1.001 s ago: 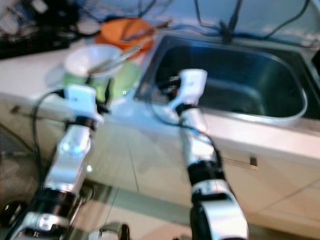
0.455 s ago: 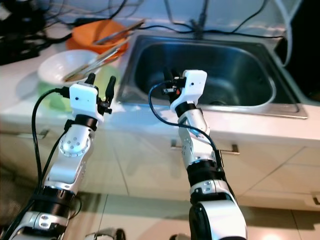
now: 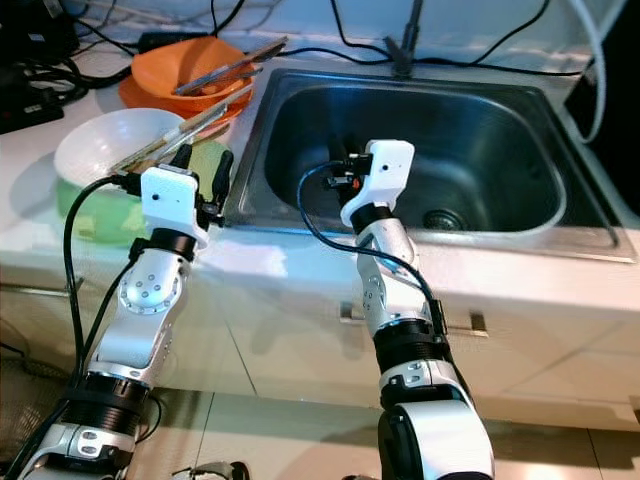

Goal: Kitchen organization

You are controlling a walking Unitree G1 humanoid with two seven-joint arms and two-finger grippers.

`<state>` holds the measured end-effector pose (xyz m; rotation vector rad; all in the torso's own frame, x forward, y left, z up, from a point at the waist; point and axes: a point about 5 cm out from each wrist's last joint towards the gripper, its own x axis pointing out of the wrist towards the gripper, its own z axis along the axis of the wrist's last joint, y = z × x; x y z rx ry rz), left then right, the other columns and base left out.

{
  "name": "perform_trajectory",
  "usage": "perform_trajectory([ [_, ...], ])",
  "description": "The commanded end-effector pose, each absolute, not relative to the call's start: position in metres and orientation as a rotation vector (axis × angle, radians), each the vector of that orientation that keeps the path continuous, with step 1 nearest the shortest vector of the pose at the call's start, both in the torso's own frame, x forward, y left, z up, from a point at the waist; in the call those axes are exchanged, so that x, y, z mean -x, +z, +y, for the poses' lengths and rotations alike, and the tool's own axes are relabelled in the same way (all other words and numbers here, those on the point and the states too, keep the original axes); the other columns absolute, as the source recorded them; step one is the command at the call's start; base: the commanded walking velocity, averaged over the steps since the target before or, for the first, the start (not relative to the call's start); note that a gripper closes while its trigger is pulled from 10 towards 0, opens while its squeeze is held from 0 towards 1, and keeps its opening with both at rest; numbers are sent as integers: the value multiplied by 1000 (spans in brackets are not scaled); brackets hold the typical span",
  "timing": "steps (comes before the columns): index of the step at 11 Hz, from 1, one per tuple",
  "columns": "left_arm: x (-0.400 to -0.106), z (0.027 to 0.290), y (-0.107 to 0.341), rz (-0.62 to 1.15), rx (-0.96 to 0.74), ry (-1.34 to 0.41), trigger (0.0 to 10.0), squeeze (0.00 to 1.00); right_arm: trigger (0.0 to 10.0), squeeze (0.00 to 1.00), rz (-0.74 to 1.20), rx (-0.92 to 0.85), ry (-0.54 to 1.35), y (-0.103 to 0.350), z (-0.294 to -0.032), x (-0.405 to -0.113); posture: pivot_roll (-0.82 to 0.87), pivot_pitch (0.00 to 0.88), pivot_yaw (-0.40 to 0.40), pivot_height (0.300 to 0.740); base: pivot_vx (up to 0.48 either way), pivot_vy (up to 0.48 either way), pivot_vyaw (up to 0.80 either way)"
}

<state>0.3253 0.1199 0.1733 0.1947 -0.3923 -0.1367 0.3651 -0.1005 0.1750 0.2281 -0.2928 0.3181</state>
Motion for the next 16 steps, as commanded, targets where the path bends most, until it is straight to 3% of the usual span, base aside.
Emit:
perform_trajectory([
  [1, -323, 119, 177, -418, -205, -150, 10000, 0, 10000, 0, -305, -223, 322, 177, -99, -366, 99, 62, 20, 740, 311, 0, 0],
  [16, -319, 115, 183, -468, -203, -170, 10000, 0, 10000, 0, -309, -222, 317, 176, -100, -366, 100, 65, 20, 740, 360, 0, 0],
])
